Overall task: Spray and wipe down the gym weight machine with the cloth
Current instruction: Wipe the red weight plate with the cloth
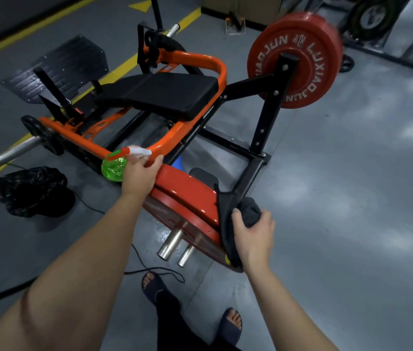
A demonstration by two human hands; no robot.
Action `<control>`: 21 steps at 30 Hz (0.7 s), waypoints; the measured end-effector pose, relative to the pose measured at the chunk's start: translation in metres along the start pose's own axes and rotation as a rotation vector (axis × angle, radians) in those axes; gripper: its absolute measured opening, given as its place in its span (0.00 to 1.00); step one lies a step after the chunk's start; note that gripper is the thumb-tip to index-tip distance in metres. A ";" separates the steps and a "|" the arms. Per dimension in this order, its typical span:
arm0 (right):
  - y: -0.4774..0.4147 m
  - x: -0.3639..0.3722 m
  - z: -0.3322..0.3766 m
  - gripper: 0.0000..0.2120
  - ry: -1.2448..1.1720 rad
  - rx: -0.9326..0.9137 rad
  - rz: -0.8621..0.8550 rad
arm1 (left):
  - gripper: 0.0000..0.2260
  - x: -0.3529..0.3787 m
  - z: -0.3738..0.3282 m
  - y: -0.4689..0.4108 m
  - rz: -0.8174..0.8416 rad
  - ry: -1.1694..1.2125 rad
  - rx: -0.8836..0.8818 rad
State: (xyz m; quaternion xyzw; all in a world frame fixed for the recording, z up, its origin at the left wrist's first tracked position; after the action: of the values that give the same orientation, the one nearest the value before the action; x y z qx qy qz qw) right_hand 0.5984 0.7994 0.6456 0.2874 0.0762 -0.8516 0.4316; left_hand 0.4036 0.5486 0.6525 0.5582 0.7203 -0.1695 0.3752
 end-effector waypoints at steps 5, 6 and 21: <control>-0.015 0.011 0.052 0.27 0.160 -0.291 0.214 | 0.26 -0.005 -0.014 0.032 -0.089 -0.034 -0.050; -0.019 0.008 0.054 0.26 0.122 -0.310 0.264 | 0.26 -0.004 -0.021 0.046 -0.097 -0.050 -0.051; -0.012 -0.008 -0.037 0.20 -0.044 0.204 -0.067 | 0.35 0.044 -0.048 0.113 -0.362 -0.144 0.087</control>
State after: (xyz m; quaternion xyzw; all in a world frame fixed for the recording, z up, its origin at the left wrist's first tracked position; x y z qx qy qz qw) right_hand 0.6079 0.8263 0.6183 0.3085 -0.0108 -0.8750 0.3730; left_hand 0.4877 0.6460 0.6717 0.4218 0.7722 -0.3046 0.3647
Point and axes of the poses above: each hand's wrist, its own y-axis away from the middle knuckle, its own x-axis out of the palm, z = x × y, the point moved 3 cm from there along -y, towards the middle knuckle, and after that the axes turned 13 degrees about -x, right-handed, at the moved point
